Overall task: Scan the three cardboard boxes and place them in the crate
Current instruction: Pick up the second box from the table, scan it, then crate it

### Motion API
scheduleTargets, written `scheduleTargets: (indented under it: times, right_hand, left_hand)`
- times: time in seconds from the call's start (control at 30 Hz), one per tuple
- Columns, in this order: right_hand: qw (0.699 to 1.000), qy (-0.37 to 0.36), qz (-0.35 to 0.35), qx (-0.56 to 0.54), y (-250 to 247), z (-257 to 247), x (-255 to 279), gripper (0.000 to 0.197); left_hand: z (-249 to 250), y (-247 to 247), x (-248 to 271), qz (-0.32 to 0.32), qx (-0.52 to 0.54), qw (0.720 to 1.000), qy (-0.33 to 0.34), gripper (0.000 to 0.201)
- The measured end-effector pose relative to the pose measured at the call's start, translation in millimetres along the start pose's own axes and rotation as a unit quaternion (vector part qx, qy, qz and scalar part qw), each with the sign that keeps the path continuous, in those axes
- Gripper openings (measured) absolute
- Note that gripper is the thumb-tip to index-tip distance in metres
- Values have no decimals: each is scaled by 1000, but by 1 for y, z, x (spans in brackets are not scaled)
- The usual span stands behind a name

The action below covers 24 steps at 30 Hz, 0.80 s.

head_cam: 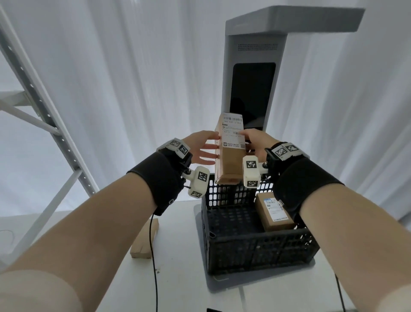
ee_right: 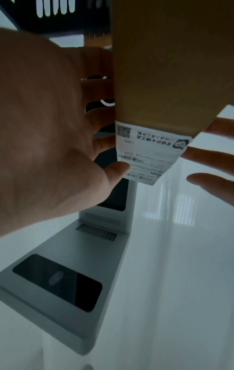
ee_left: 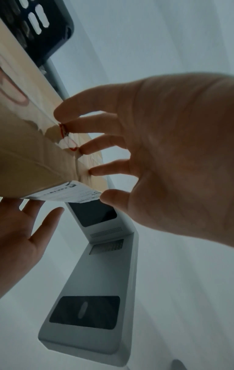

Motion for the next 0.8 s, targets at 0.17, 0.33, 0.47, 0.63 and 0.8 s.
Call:
scheduleTargets:
  times: [0.17,0.33,0.47,0.63,0.8]
  right_hand:
    - [999,33,18,0,-25,41,-18,33]
    - [997,66,23,14,-56,91,-45,28]
    - [992,95,22,83,-79,135,-84,29]
    - [979,167,-16,119,-100,214,-152,34]
    - [970,232,-29,70,-108,259,-170,21]
  left_hand:
    - [-32,21,-31,-34,9,999,-36,29]
    - [-79,47,-70,-43,21,994,-97,36]
    - [-120,68,-96,-42,16,989,-142,38]
    - [-169,86,-123,-21,30,981,-191,33]
    - [-214,100,-155,9,53,971,-233,45]
Point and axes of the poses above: each hand's wrist, its own x-axis away from the middle knuckle, its own y-axis out of the palm, z = x × y, the point moved 9 cm from there along -x, towards the middle knuckle, and after that the axes turned 3 degrees about -z, right-handed, at the moved point
